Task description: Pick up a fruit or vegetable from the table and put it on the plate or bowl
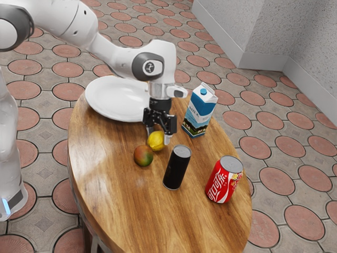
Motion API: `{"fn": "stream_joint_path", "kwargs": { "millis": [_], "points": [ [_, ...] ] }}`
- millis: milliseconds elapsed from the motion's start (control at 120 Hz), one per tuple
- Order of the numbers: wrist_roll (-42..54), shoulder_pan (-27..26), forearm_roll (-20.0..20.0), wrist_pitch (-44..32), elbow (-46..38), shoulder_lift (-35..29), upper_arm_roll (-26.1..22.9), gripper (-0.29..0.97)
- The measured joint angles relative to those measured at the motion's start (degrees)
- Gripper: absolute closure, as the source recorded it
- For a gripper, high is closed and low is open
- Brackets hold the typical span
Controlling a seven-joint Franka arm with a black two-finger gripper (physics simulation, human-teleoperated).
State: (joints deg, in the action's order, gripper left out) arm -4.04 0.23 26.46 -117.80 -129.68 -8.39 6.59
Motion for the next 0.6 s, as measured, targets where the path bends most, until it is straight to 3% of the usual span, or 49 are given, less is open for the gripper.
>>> {"fn": "stream_joint_path", "kwargs": {
  "millis": [133, 192, 275, 467, 600],
  "points": [
    [-1.0, -0.2, 0.9, -0.6, -0.1, 2.0, 0.0, 0.02],
    [-1.3, -0.5, 1.3, -0.9, 0.0, 2.6, 0.0, -0.1],
    [-1.9, -0.5, 1.9, -1.9, 0.1, 2.7, 0.0, -0.17],
    [-2.9, -0.1, 1.5, -3.5, 0.2, 2.6, 0.0, 0.23],
    [-3.9, -0.2, 1.3, -4.4, 0.2, 2.6, -0.1, 0.33]
  ]
}}
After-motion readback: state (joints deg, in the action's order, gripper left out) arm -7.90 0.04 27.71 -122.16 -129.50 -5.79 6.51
